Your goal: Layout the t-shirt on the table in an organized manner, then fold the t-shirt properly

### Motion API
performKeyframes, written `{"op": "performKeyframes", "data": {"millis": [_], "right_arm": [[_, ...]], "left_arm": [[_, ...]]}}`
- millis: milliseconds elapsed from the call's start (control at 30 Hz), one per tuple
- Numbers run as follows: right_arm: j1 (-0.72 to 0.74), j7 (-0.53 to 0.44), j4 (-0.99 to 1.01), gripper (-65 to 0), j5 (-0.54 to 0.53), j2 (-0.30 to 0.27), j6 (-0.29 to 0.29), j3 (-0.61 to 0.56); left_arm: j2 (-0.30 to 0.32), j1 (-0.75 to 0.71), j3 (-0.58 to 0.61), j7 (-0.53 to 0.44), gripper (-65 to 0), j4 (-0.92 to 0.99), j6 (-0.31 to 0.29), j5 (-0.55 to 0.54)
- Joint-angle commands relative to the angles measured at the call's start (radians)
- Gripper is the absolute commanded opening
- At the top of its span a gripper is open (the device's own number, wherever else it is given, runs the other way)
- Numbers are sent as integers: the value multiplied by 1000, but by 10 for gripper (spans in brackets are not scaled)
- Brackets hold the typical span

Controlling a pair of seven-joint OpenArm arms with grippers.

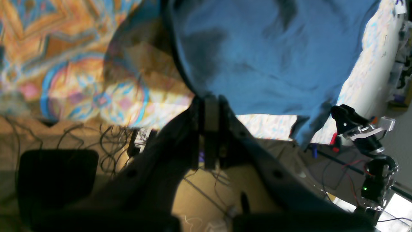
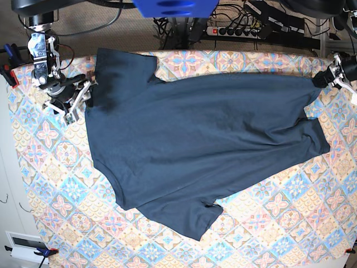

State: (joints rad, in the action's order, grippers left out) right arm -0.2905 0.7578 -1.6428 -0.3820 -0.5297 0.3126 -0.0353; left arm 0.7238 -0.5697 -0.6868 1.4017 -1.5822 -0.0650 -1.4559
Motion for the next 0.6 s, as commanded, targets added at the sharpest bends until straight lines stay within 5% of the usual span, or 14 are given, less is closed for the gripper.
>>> {"op": "performKeyframes", "data": {"millis": [0, 300, 467, 567], "right_arm": [[7, -4, -32, -317, -8, -19, -3, 8], [-111, 36, -113, -317, -16, -19, 0, 2], [-120, 95, -104, -321, -96, -19, 142, 7], [-117, 122, -104, -358, -114, -19, 156, 2]], "left_arm": [[27, -13, -12, -5, -650, -13, -3, -16], [20, -88, -12, -5, -650, -13, -3, -10], [20, -109, 8, -5, -650, -13, 0, 53], [20, -108, 51, -5, -650, -13, 0, 171]]}}
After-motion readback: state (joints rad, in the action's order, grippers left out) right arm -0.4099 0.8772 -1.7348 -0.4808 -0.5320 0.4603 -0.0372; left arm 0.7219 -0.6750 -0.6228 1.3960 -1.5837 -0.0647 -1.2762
